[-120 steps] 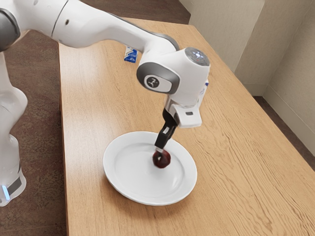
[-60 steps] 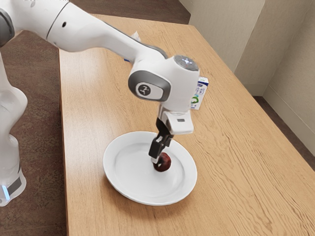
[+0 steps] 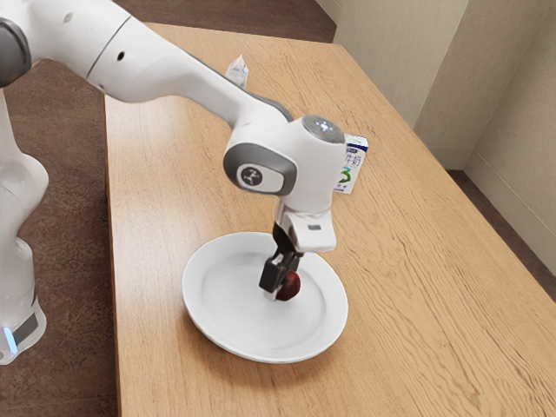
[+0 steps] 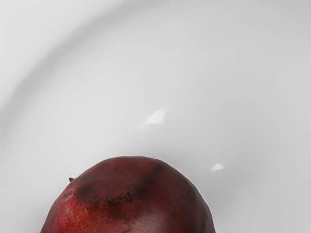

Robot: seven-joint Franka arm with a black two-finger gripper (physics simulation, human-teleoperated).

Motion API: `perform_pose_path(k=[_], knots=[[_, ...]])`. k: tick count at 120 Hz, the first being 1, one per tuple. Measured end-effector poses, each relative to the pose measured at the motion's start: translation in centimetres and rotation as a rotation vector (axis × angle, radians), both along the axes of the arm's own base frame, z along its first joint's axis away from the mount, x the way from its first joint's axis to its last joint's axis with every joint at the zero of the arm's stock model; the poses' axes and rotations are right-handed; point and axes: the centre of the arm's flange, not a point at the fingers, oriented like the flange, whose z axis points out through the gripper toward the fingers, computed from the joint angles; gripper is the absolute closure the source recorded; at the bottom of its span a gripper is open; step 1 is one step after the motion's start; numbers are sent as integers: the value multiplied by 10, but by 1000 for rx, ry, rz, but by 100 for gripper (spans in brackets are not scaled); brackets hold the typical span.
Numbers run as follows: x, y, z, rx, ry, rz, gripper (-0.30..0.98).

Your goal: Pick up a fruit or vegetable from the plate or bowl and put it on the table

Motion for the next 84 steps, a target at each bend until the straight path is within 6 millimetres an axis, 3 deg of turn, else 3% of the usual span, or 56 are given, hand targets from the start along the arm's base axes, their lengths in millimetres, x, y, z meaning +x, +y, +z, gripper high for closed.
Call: perform_pose_path(k=[35, 49, 66, 74, 84], knots=[[5, 6, -9, -1, -6, 7, 0], [3, 7, -13, 0, -6, 6, 23], [2, 7, -14, -3, -28, 6, 32], [3, 4, 14, -19, -84, -1, 35], [12, -10, 88, -51, -196, -21, 35]])
